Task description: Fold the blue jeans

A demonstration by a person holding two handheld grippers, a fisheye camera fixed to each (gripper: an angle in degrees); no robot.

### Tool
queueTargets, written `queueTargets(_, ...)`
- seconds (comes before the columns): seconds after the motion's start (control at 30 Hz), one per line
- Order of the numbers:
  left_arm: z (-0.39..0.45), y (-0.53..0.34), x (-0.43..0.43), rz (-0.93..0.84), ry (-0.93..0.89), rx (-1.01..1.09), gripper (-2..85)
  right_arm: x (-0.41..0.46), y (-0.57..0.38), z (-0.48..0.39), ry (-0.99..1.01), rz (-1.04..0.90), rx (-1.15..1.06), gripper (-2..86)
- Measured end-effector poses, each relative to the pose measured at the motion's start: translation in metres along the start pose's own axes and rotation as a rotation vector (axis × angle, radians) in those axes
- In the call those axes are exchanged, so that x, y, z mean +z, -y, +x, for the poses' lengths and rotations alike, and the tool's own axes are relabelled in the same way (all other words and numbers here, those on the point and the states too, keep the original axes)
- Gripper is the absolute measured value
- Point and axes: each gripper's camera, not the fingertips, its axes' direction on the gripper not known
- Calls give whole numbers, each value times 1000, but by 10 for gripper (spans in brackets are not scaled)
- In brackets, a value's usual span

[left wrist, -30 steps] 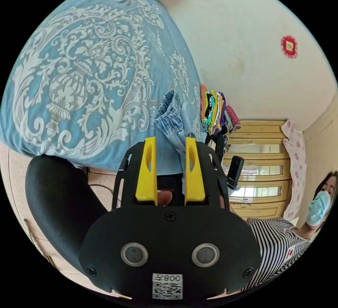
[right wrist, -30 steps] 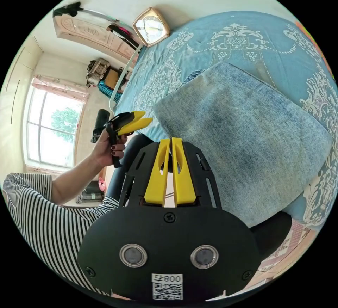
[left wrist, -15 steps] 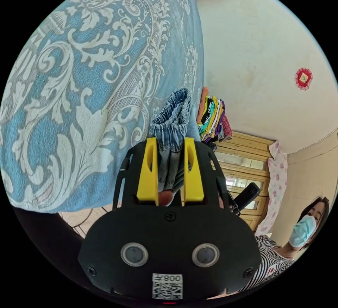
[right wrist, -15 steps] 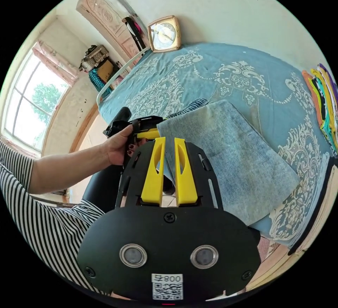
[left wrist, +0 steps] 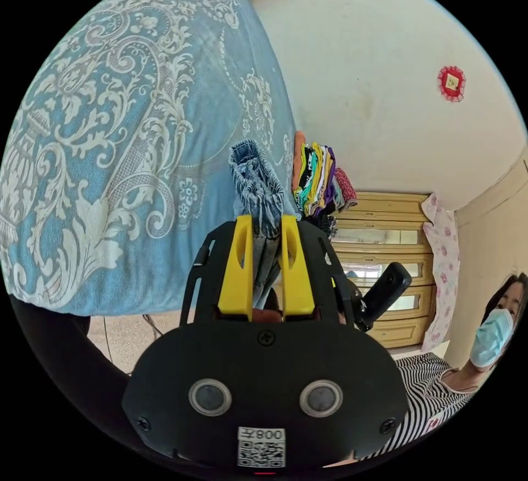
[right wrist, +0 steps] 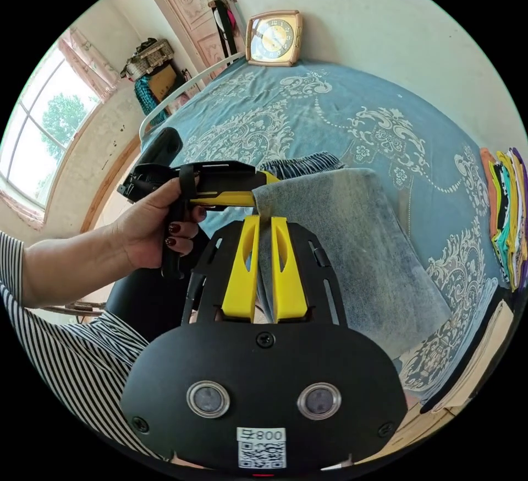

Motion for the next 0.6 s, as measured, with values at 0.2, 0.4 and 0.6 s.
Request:
queueTargets(0.2,73,3,-37,29,-71,192,75,-70,13,25,129,171,63,17)
queueTargets(0.4,161,17,-108,158,-124,408,74,-150,42,52,220,408,84,13)
queueTargets(0.6,223,-12,-244,482,-108,594,76,-238,35,66,215,677,49,12)
